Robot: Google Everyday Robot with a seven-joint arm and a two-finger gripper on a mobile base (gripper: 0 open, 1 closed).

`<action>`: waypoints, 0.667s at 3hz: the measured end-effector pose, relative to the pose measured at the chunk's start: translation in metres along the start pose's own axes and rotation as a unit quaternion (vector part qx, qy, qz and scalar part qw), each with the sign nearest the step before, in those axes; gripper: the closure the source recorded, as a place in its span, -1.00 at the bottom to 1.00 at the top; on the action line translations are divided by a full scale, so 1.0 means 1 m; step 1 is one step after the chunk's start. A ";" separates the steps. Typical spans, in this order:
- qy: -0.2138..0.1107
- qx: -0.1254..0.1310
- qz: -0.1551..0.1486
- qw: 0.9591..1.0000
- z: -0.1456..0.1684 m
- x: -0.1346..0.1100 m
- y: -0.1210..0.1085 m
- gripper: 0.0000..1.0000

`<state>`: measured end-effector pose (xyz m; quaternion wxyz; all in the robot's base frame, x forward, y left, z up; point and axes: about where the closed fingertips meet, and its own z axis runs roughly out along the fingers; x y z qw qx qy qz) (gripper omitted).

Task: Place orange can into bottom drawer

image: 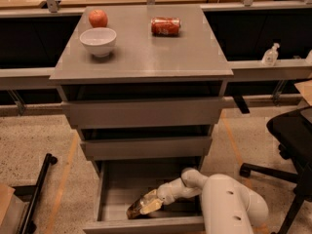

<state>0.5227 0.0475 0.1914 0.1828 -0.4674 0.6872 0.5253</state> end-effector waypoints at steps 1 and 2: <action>-0.002 -0.002 0.017 1.000 0.008 0.014 0.000 -1.00; -0.002 -0.002 0.017 1.000 0.008 0.014 0.000 -1.00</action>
Offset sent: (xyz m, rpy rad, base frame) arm -0.0076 0.0006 -0.0124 -0.0030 0.0282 -0.0116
